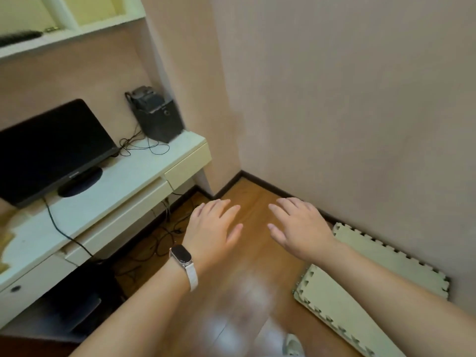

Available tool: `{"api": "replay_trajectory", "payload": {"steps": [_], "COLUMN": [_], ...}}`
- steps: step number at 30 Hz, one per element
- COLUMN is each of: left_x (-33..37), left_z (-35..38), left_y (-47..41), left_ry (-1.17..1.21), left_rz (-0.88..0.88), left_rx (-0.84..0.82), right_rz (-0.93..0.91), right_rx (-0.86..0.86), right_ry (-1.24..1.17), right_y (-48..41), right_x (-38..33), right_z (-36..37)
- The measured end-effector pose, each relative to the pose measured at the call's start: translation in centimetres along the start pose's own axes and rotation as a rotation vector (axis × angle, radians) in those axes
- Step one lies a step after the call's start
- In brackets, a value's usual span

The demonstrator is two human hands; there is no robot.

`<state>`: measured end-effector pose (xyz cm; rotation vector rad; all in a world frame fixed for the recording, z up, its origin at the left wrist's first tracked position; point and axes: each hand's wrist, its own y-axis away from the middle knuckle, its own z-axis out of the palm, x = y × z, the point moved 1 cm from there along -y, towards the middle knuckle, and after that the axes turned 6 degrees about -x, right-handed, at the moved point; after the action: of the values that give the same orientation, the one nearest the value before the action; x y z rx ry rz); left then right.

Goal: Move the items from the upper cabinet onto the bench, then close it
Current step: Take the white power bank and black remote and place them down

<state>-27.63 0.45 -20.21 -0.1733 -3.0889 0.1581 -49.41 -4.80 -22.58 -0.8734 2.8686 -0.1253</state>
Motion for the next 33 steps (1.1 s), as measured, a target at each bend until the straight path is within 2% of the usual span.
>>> {"api": "replay_trajectory", "payload": {"steps": [7,15,19,27,33], "left_x": [0.1,-3.4,-5.8,-15.8,-24.8], "left_z": [-2.1,-2.6,-1.4,-0.2,-0.2], "left_y": [-4.1,-7.5,-9.6,-17.2,-22.1], "left_ry": [-0.057,-0.058,0.013,0.088,0.119], "left_rz": [-0.119,-0.208,-0.226,-0.221,-0.242], "left_rx": [0.056,0.085,0.103,0.177,0.21], "right_rz": [-0.08,-0.195,-0.231,-0.248,-0.288], "right_rx": [0.06,0.04,0.045,0.017,0.021], "right_ry": [-0.05,-0.068,-0.03,0.074,0.113], "right_y": [-6.2,-12.4,-16.2,-27.7,-38.7], "right_x": [4.1,3.2,2.6,0.3,-4.9], "right_z": [-2.4,-3.4,-3.3,-2.1,-2.5]}}
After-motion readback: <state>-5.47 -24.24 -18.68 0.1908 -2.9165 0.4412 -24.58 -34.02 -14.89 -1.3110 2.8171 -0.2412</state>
